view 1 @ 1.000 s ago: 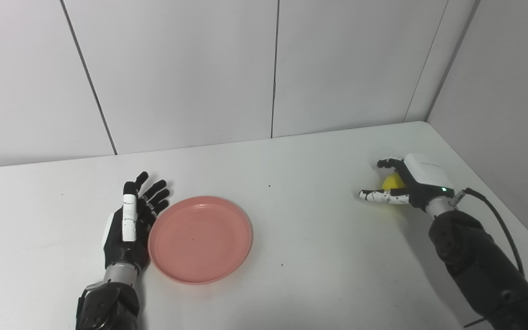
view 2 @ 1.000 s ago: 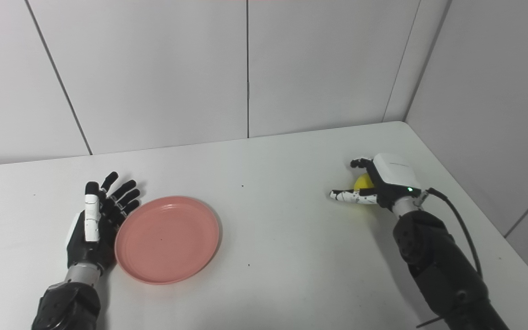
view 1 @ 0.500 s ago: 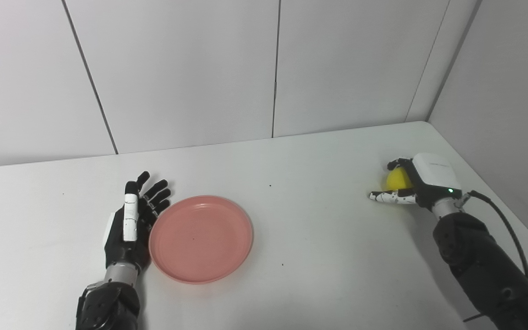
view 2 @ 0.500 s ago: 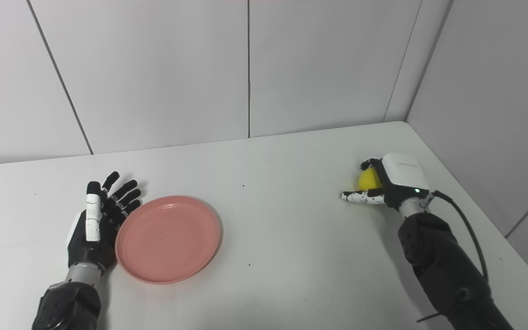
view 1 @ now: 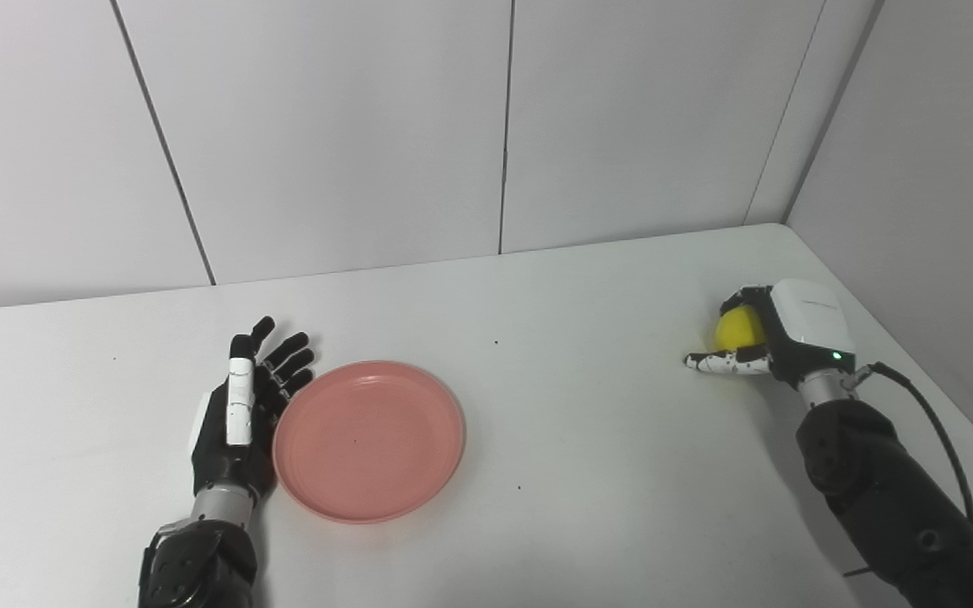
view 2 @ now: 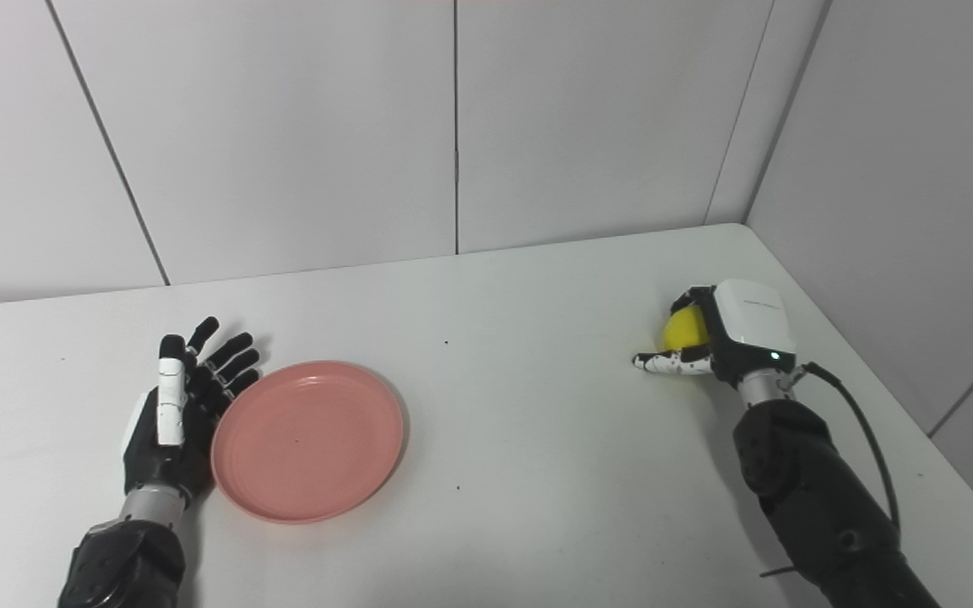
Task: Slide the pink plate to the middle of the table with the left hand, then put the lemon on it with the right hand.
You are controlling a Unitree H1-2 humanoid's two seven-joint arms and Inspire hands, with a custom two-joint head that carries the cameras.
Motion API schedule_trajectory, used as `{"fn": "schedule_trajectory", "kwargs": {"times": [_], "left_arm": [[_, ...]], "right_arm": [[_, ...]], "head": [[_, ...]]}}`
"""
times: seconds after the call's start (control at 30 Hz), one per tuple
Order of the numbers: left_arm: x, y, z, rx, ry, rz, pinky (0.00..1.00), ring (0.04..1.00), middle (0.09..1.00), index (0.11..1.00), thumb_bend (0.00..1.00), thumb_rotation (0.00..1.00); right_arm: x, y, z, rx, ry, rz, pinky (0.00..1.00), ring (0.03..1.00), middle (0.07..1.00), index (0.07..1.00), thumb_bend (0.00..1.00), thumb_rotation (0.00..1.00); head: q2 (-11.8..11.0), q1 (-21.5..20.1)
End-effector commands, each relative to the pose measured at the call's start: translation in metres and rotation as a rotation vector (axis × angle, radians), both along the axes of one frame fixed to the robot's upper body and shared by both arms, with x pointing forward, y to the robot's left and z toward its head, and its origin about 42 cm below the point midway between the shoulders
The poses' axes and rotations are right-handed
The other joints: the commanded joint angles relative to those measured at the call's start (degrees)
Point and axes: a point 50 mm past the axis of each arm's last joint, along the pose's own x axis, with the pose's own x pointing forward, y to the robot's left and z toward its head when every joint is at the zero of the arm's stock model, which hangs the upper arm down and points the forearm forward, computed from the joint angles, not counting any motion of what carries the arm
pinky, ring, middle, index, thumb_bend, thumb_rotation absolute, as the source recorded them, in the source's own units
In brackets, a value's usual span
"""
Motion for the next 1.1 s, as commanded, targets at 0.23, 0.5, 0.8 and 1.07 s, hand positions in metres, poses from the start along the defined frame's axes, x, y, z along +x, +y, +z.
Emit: {"fn": "schedule_trajectory", "kwargs": {"times": [0.23,0.5,0.8,1.07], "left_arm": [[-0.01,0.0,-0.031,0.011,0.152,-0.013,0.83,0.811,0.801,0.91,0.85,0.89],[-0.011,-0.002,-0.029,0.016,0.149,-0.012,0.83,0.812,0.807,0.906,0.84,0.9],[-0.011,-0.004,-0.03,0.016,0.15,-0.015,0.83,0.81,0.797,0.904,0.86,0.9],[-0.012,-0.005,-0.032,0.017,0.151,-0.016,0.82,0.805,0.79,0.903,0.86,0.9]], "right_arm": [[0.007,-0.007,0.013,-0.037,-0.018,0.019,0.28,0.343,0.414,0.488,0.51,0.16],[0.011,0.001,0.031,-0.063,-0.082,0.093,0.22,0.281,0.356,0.483,0.51,0.16],[0.016,0.028,0.073,-0.038,-0.18,0.229,0.19,0.247,0.323,0.481,0.5,0.16],[0.017,0.062,0.108,-0.044,-0.259,0.332,0.18,0.236,0.318,0.482,0.5,0.16]], "head": [[-0.1,0.4],[-0.3,0.5],[-0.3,1.1],[-0.6,1.7]]}}
